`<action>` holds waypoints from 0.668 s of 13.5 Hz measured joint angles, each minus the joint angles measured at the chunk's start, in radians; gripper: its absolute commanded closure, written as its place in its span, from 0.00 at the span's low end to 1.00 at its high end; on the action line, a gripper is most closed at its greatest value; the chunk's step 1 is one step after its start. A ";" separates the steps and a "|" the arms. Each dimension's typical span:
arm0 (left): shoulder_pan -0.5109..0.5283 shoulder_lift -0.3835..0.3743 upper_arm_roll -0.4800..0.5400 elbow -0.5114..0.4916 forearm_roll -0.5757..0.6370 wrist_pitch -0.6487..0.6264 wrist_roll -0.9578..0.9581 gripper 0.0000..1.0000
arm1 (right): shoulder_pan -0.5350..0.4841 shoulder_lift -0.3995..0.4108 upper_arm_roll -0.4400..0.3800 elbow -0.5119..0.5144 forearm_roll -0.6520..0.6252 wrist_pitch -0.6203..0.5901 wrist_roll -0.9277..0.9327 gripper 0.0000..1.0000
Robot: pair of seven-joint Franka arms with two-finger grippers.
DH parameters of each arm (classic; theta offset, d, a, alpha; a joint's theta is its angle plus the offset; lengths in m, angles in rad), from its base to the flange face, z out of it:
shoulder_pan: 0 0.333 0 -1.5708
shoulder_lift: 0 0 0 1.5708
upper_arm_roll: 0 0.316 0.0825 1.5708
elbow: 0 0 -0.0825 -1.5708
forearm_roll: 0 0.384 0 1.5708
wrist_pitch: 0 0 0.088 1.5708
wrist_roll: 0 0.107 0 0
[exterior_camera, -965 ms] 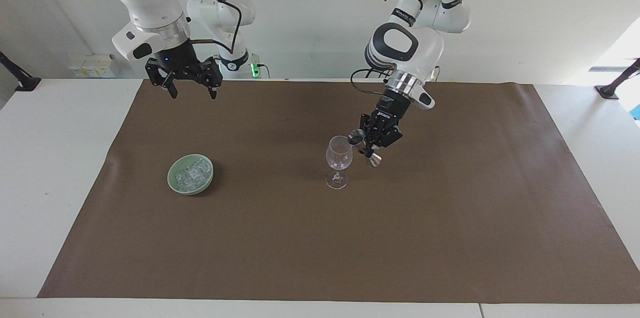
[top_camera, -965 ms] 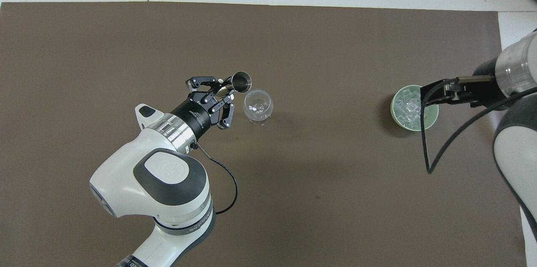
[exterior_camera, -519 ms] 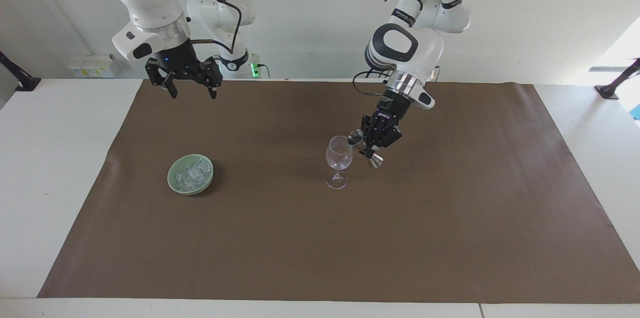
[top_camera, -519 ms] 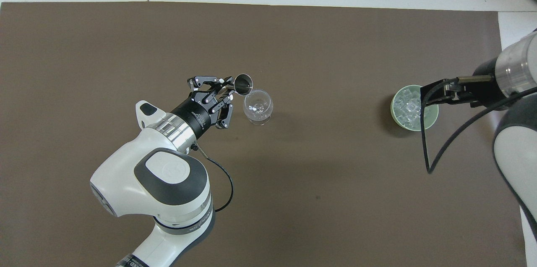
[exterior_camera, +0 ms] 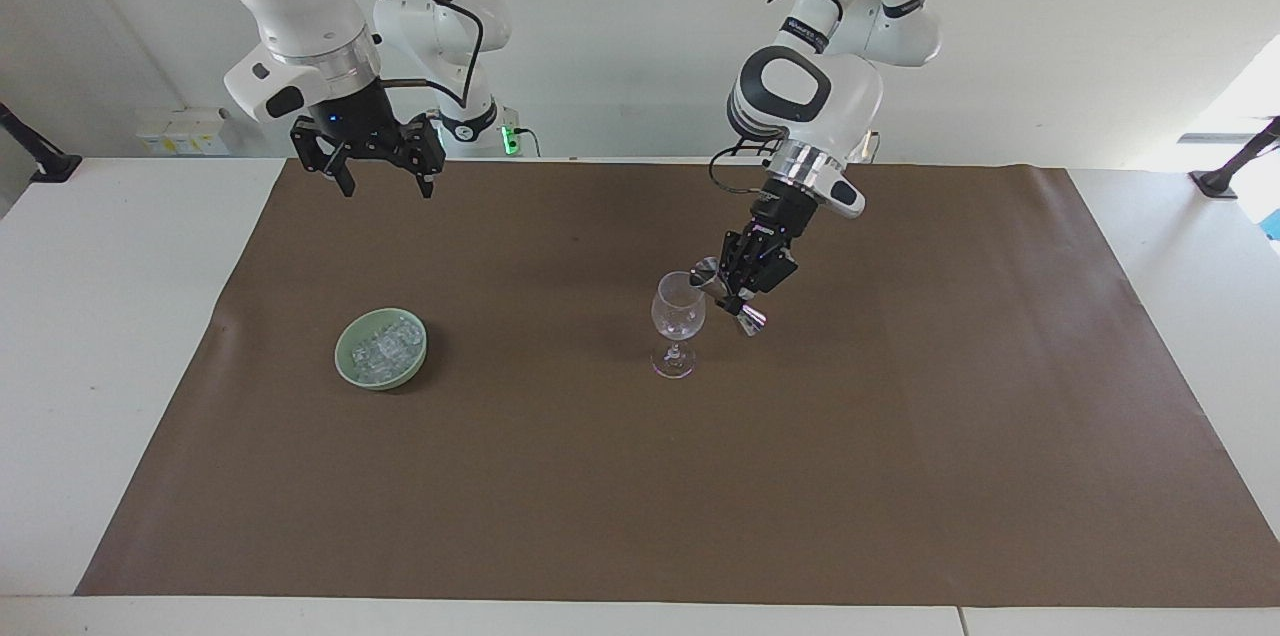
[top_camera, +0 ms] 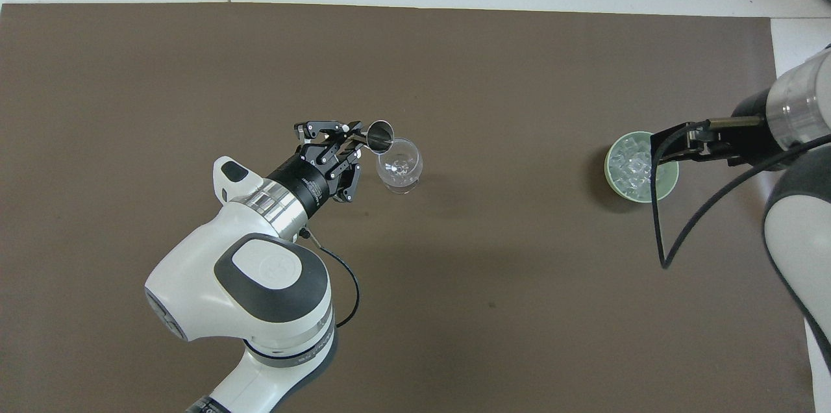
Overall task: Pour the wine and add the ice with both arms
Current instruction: 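Tilt the jigger over the clear glass with the left gripper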
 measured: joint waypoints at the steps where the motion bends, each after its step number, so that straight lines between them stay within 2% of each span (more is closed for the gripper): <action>1: -0.001 0.000 0.000 0.000 0.001 0.003 0.024 1.00 | 0.000 0.000 0.000 0.000 0.000 0.000 0.000 0.00; 9: -0.033 0.001 0.000 0.000 0.004 0.024 0.156 1.00 | 0.000 0.000 0.000 0.000 0.000 0.000 0.000 0.00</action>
